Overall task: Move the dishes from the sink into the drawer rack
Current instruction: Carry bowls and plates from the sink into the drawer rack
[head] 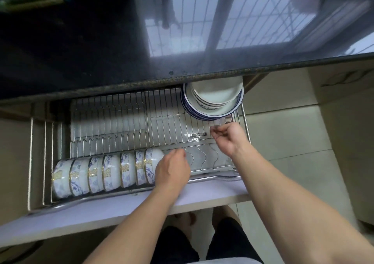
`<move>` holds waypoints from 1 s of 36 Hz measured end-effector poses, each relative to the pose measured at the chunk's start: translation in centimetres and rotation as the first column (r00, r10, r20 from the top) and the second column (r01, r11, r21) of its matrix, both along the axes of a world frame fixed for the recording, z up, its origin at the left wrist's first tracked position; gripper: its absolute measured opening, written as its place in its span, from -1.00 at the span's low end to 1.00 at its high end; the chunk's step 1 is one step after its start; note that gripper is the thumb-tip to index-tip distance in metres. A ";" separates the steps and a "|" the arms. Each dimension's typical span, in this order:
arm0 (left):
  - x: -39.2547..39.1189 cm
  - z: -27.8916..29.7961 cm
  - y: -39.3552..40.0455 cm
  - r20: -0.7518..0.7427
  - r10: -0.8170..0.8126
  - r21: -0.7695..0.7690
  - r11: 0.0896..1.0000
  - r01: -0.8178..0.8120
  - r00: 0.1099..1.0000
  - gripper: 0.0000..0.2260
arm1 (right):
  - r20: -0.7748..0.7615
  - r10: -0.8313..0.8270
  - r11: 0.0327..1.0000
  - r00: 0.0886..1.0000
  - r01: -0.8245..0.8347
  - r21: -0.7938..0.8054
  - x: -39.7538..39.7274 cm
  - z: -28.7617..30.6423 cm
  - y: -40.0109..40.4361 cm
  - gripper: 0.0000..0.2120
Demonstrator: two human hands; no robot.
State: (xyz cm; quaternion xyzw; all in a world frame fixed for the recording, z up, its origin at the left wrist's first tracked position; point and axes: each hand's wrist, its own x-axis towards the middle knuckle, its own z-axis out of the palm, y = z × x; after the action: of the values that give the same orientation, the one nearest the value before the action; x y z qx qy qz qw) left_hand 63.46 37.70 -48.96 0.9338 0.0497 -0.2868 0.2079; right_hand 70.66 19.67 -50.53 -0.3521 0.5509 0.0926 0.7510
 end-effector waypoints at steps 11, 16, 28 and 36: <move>-0.9 10.4 4.8 -0.269 -0.172 0.003 0.984 0.179 0.948 -0.78 | -0.091 0.462 0.857 0.882 -0.471 -0.211 -8.7 11.9 -5.3 -0.64; -0.3 16.6 2.4 -0.239 -0.240 -0.008 0.969 0.246 0.941 -0.79 | -0.004 0.391 0.880 0.920 -0.375 -0.291 -11.2 18.0 -9.6 -0.71; -2.9 31.1 -23.7 0.072 -0.309 -0.425 0.851 0.310 0.948 -0.94 | 0.187 0.318 0.837 0.929 -0.183 -0.515 -23.0 33.7 -27.4 -0.82; -13.0 37.3 -45.1 0.104 -0.485 -0.635 0.639 0.433 0.868 -0.88 | 0.218 0.033 0.724 0.975 0.127 -0.677 -37.0 41.2 -44.8 -0.79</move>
State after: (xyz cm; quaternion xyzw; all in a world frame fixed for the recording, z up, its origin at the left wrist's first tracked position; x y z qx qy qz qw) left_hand 50.46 -7.38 -11.69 0.7757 -0.2818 -0.3644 0.4313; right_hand 33.63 -25.14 -9.29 -0.5988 0.4701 -0.1758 0.6242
